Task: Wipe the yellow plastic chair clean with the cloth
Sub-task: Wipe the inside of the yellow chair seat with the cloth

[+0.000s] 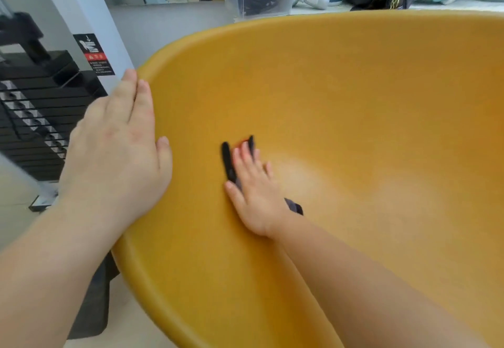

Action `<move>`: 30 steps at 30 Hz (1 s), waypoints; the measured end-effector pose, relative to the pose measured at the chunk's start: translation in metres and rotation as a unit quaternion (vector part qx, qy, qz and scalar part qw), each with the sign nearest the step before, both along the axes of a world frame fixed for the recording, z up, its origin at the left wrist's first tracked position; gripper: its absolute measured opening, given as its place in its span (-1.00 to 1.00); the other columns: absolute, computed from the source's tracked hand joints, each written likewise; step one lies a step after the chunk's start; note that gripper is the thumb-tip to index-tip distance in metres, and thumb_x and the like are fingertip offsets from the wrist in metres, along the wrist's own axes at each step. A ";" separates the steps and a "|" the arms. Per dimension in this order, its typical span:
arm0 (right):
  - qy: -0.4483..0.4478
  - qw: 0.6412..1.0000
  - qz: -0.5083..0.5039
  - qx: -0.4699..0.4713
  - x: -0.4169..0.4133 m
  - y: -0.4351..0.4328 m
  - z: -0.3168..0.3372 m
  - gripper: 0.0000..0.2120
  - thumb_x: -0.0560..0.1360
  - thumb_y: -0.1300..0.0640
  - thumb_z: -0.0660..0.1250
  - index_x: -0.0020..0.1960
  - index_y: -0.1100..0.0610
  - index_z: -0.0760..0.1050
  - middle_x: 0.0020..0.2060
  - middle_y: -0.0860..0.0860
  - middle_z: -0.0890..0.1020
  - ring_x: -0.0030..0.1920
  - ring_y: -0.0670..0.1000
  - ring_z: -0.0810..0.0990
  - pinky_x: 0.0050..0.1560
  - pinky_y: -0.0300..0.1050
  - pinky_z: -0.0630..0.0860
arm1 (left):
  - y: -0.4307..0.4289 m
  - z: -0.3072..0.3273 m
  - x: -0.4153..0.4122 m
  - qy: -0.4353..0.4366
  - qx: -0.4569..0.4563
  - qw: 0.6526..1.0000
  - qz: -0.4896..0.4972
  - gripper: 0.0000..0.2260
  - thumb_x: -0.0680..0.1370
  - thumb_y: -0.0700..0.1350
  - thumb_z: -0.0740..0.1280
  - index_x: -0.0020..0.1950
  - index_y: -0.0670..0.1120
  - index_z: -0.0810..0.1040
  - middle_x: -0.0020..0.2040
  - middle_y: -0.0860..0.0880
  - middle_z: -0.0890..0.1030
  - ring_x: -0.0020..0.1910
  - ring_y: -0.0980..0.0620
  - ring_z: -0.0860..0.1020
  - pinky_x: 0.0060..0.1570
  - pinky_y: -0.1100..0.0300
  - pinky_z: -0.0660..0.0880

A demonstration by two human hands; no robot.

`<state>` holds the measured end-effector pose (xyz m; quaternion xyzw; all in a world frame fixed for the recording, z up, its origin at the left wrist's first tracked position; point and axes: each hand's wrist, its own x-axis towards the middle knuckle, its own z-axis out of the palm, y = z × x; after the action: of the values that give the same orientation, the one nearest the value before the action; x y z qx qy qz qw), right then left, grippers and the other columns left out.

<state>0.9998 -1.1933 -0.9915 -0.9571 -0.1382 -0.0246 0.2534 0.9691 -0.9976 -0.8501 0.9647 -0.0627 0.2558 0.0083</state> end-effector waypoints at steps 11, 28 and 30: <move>0.033 0.941 -0.289 -0.173 0.018 -0.187 -0.028 -0.32 0.63 -0.28 -0.20 0.67 -0.02 -0.18 0.65 -0.05 -0.23 0.62 0.13 -0.30 0.58 0.25 -0.25 | 0.006 -0.013 -0.033 -0.026 -0.210 0.976 -0.045 -0.37 0.56 -0.03 0.13 0.62 -0.19 0.15 0.62 -0.12 0.18 0.57 -0.06 0.12 0.50 0.24 -0.03; -0.086 0.988 0.008 0.128 0.026 0.039 0.025 -0.39 0.65 -0.24 -0.08 0.60 -0.15 -0.25 0.61 -0.17 -0.27 0.60 0.00 -0.36 0.58 0.26 -0.22 | 0.015 -0.020 -0.036 -0.045 -0.494 0.858 -0.134 -0.41 0.52 0.07 0.03 0.50 -0.09 0.43 0.43 0.22 0.39 0.43 0.39 0.29 0.41 0.44 0.19; -0.103 0.977 -0.117 0.148 0.083 0.028 0.037 -0.37 0.67 -0.18 -0.06 0.65 -0.06 -0.18 0.64 -0.08 -0.22 0.62 0.09 -0.30 0.57 0.30 -0.22 | 0.015 -0.021 -0.035 -0.043 -0.470 0.872 -0.131 -0.43 0.54 0.04 0.05 0.52 -0.09 0.40 0.48 0.17 0.37 0.45 0.38 0.26 0.42 0.45 0.15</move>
<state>1.0832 -1.1655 -0.9548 -0.9110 -0.0455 -0.1727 0.3717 0.9342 -0.9825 -0.8713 0.8182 -0.0609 0.2928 0.4910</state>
